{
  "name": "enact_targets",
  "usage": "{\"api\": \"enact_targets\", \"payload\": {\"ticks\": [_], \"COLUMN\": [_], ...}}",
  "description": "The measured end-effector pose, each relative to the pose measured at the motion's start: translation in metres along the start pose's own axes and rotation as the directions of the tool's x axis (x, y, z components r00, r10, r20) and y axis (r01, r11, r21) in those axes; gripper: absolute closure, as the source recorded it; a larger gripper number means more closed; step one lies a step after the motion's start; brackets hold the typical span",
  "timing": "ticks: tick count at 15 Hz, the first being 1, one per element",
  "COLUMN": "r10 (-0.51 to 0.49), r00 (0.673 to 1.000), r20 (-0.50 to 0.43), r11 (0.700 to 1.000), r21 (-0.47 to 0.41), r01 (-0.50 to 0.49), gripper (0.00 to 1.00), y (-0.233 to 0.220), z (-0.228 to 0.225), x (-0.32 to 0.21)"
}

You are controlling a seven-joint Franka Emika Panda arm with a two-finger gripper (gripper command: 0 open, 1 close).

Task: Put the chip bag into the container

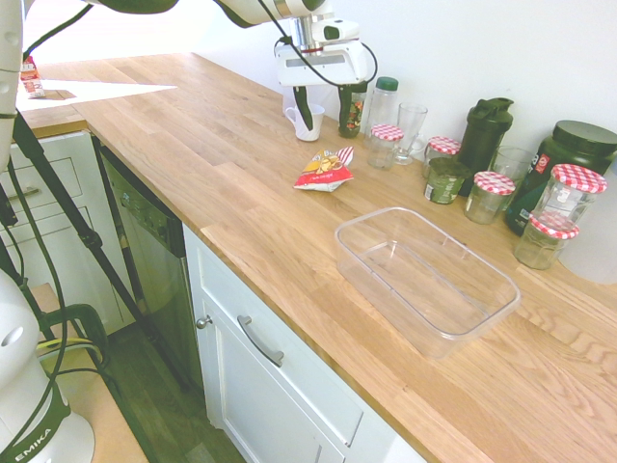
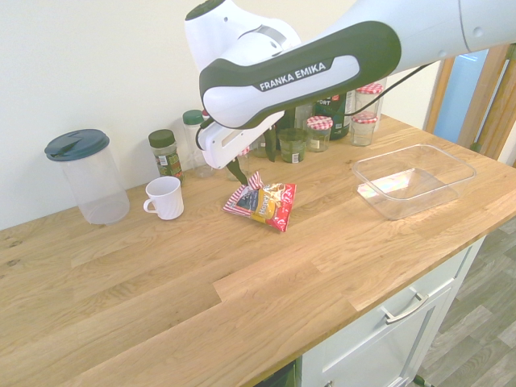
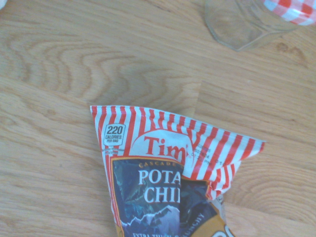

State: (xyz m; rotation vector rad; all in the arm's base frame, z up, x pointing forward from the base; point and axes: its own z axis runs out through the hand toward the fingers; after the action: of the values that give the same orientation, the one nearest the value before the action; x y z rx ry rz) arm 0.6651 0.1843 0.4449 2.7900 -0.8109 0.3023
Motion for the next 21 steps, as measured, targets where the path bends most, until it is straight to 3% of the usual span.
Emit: {"api": "enact_targets", "payload": {"ticks": [7, 8, 21], "r10": [-0.056, -0.06, -0.083], "r00": [0.995, 0.995, 0.991], "r20": [0.079, 0.086, 0.101], "r11": [0.998, 0.998, 0.996], "r21": [0.001, -0.006, -0.018], "r01": [0.056, 0.06, 0.085], "gripper": [0.0, 1.0, 1.0], "y": [-0.009, -0.01, -0.012], "z": [0.049, 0.056, 0.068], "x": [0.02, 0.02, 0.014]}}
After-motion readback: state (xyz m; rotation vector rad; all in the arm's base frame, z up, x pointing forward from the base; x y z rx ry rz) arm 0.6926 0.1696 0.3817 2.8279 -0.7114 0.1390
